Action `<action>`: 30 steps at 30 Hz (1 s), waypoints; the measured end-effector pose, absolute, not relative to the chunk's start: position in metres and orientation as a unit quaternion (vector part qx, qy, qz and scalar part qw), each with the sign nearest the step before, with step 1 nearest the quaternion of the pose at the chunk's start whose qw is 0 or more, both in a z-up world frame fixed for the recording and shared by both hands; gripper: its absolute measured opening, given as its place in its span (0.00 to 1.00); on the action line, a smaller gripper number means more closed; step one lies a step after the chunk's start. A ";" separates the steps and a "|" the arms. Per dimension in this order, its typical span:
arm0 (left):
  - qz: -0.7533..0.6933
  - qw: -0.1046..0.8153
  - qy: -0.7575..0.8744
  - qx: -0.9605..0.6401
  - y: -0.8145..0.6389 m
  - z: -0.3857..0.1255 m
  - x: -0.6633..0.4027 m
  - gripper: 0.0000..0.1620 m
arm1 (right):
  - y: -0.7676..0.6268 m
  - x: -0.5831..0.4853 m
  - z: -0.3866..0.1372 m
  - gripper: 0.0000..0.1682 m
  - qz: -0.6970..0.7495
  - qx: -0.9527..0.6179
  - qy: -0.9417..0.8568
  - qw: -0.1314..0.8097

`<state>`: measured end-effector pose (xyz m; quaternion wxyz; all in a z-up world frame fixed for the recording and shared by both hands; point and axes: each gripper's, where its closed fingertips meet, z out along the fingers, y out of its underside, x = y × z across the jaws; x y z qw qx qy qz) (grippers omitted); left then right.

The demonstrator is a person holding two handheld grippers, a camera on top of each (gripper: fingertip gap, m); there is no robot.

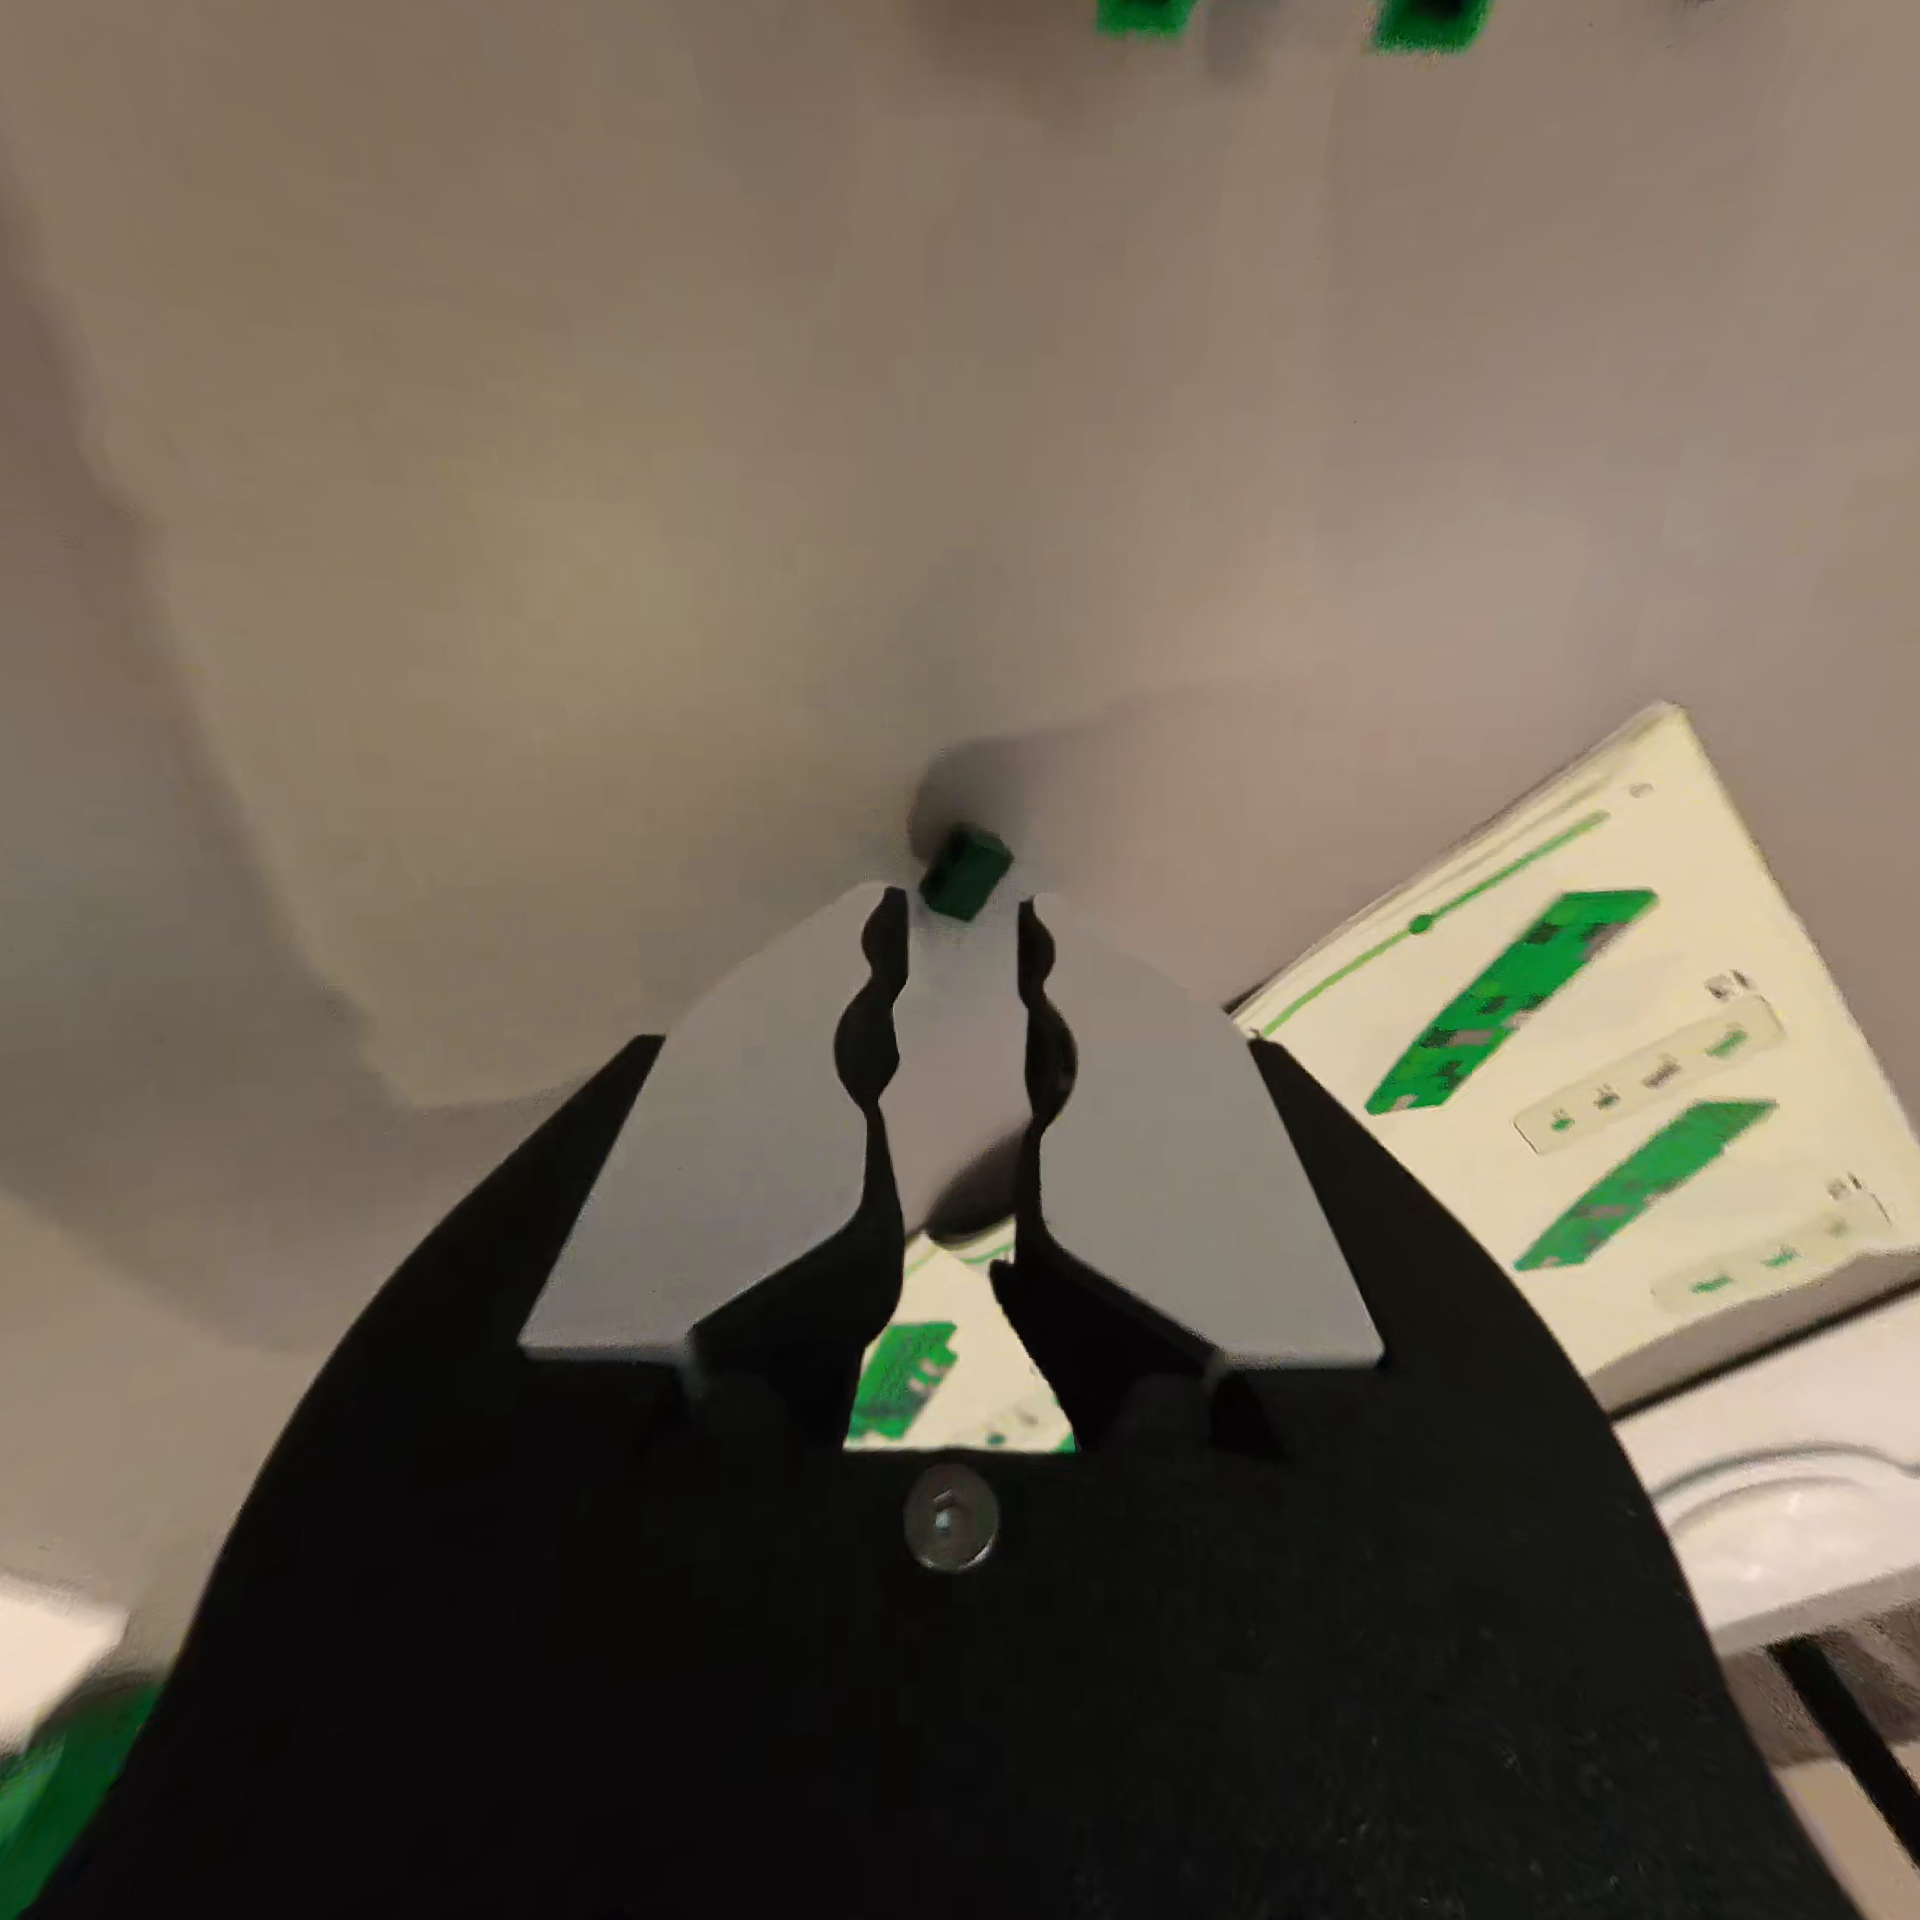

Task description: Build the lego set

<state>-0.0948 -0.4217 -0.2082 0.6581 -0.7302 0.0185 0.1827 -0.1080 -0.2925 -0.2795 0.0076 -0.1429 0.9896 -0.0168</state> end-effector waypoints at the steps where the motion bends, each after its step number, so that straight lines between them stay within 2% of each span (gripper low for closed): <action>1: 0.183 0.658 0.019 -0.730 -0.422 -0.208 -0.095 0.25 | -0.296 -0.109 -0.275 0.14 -0.054 -0.125 0.991 -0.015; 3: 0.182 0.659 0.020 -0.730 -0.421 -0.208 -0.094 0.25 | -0.298 -0.107 -0.266 0.15 -0.131 -0.083 0.986 -0.055; 5: 0.180 0.659 0.020 -0.730 -0.420 -0.208 -0.093 0.25 | -0.297 -0.106 -0.259 0.11 -0.210 -0.035 0.971 -0.110; 8: 0.173 0.663 0.024 -0.728 -0.418 -0.207 -0.091 0.25 | -0.293 -0.102 -0.264 0.10 -0.299 0.074 0.942 -0.131; 11: 0.169 0.663 0.030 -0.729 -0.416 -0.208 -0.088 0.25 | -0.289 -0.100 -0.272 0.11 -0.354 0.102 0.918 -0.145; 16: 0.170 0.662 0.032 -0.729 -0.415 -0.208 -0.087 0.25 | -0.296 -0.107 -0.280 0.14 -0.371 0.115 0.918 -0.082; 22: 0.173 0.660 0.030 -0.731 -0.415 -0.209 -0.088 0.25 | -0.296 -0.113 -0.289 0.06 -0.301 0.106 0.948 -0.009; 30: 0.184 0.642 0.013 -0.744 -0.412 -0.213 -0.095 0.25 | -0.348 -0.105 -0.234 0.06 -0.440 0.127 0.888 0.052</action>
